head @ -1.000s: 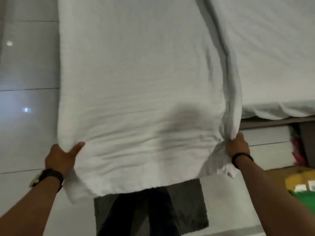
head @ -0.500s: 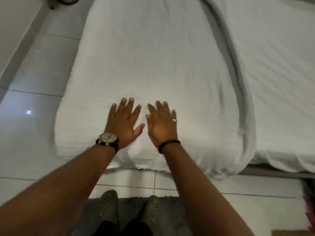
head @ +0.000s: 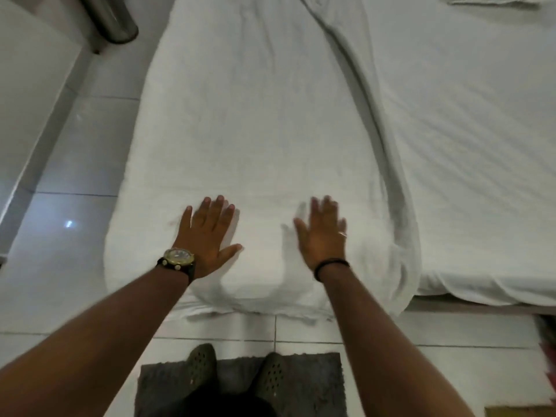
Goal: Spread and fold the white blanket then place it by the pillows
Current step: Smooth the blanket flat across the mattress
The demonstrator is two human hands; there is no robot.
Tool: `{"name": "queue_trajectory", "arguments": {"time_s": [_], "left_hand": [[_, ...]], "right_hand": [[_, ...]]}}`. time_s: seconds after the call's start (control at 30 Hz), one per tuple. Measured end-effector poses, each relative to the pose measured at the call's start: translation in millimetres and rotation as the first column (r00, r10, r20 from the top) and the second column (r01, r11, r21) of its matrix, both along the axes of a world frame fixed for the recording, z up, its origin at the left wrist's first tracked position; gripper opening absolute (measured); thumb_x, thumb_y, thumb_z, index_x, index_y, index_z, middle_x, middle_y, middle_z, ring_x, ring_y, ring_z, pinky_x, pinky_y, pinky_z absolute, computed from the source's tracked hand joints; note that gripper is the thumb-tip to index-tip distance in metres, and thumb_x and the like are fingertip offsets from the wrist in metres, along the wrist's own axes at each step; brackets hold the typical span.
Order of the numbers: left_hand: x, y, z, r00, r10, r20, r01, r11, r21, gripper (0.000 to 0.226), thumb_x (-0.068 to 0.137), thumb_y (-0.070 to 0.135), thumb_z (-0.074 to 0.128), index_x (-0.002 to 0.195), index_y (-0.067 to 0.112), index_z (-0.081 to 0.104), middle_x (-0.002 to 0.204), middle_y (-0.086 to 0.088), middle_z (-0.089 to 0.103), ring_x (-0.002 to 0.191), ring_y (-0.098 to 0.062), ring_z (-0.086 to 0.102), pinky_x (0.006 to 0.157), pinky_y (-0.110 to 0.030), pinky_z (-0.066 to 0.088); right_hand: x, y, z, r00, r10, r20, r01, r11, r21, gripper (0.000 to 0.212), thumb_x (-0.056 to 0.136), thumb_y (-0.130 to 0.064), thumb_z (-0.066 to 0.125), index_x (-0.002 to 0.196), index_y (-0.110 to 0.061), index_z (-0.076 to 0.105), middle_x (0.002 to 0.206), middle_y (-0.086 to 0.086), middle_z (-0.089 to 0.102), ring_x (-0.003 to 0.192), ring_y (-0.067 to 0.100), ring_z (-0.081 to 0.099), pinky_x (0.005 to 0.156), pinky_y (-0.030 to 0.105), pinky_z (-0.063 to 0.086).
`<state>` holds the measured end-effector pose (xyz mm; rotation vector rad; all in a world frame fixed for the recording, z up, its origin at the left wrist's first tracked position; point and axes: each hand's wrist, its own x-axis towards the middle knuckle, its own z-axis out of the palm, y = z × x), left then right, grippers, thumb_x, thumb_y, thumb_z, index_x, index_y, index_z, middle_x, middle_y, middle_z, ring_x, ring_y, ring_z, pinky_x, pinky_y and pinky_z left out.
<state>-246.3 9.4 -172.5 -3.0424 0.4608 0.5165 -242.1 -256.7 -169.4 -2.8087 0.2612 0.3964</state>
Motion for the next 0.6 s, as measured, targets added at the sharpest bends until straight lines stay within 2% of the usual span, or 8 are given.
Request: {"name": "queue_trajectory", "arguments": {"time_s": [0.1,0.17,0.23,0.27,0.3,0.37,0.5,0.6], "left_hand": [[43,-21,3,0.994,0.049,0.096,-0.040,0.995,-0.094,0.081,0.090,0.059,0.023,0.158,0.017,0.008,0.166,-0.012,-0.001,0.152,-0.035,0.002,0.119,-0.057,0.009],[64,-31,-6,0.995,0.068,0.074,-0.060,0.993,-0.105,0.081,0.088,0.054,0.029,0.158,0.017,0.012,0.166,-0.014,0.002,0.152,-0.036,0.004,0.119,-0.056,0.011],[77,-35,-21,0.999,0.022,0.026,-0.020,0.998,-0.064,0.081,0.089,0.060,0.021,0.158,0.020,0.010,0.166,-0.012,-0.002,0.152,-0.034,0.001,0.119,-0.056,0.008],[84,-34,-29,1.000,0.003,0.029,-0.001,0.998,-0.067,0.082,0.089,0.064,0.018,0.158,0.021,0.010,0.166,-0.011,-0.002,0.152,-0.033,0.001,0.119,-0.056,0.007],[91,-33,-36,0.998,-0.012,0.060,0.017,0.996,-0.087,0.084,0.088,0.068,0.018,0.158,0.021,0.013,0.166,-0.010,0.001,0.152,-0.033,0.003,0.119,-0.056,0.006],[99,-32,-44,0.994,-0.032,0.109,0.047,0.990,-0.134,0.087,0.087,0.071,0.026,0.156,0.019,0.023,0.165,-0.012,0.010,0.152,-0.035,0.009,0.119,-0.059,0.008],[124,-46,-49,0.994,-0.027,0.104,0.046,0.981,-0.188,0.094,0.084,0.078,0.030,0.157,0.018,0.022,0.164,-0.016,0.012,0.151,-0.038,0.009,0.117,-0.064,0.006],[173,-67,-46,0.988,-0.051,0.143,0.082,0.972,-0.221,0.098,0.082,0.081,0.031,0.155,0.017,0.027,0.164,-0.018,0.014,0.151,-0.040,0.010,0.114,-0.067,0.008]], "right_hand": [[46,61,4,0.957,0.263,0.121,-0.275,0.957,0.090,0.058,0.102,-0.047,0.024,0.154,-0.023,0.018,0.163,0.008,0.009,0.150,0.027,0.003,0.119,0.052,0.006],[70,56,-15,0.940,0.340,0.039,-0.341,0.939,0.050,0.055,0.101,-0.047,0.022,0.154,-0.030,0.016,0.164,0.002,0.004,0.150,0.024,0.000,0.117,0.056,0.000],[85,-5,-40,0.978,0.193,-0.078,-0.199,0.978,-0.070,0.058,0.100,-0.052,0.021,0.154,-0.034,0.006,0.163,-0.006,-0.006,0.150,0.021,-0.007,0.115,0.057,-0.008],[87,-48,-47,0.994,0.074,-0.081,-0.085,0.988,-0.132,0.062,0.098,-0.058,0.017,0.154,-0.034,0.001,0.162,-0.006,-0.010,0.150,0.021,-0.009,0.116,0.054,-0.009],[89,-93,-48,0.996,-0.039,-0.080,0.024,0.983,-0.182,0.069,0.094,-0.064,0.011,0.154,-0.032,-0.002,0.162,-0.004,-0.013,0.149,0.020,-0.011,0.119,0.051,-0.008],[89,-147,-39,0.980,-0.136,-0.144,0.100,0.967,-0.234,0.076,0.091,-0.067,0.007,0.154,-0.026,-0.005,0.163,0.000,-0.013,0.149,0.020,-0.013,0.120,0.044,-0.006],[109,-120,-22,0.958,-0.190,-0.215,0.127,0.953,-0.275,0.068,0.102,-0.046,0.026,0.155,-0.013,0.001,0.163,0.013,-0.009,0.149,0.032,-0.009,0.118,0.053,-0.004],[154,-96,-7,0.995,-0.030,-0.099,0.009,0.979,-0.203,0.062,0.101,-0.040,0.035,0.155,-0.016,0.015,0.162,0.017,0.002,0.149,0.032,-0.002,0.119,0.053,0.001]]}}
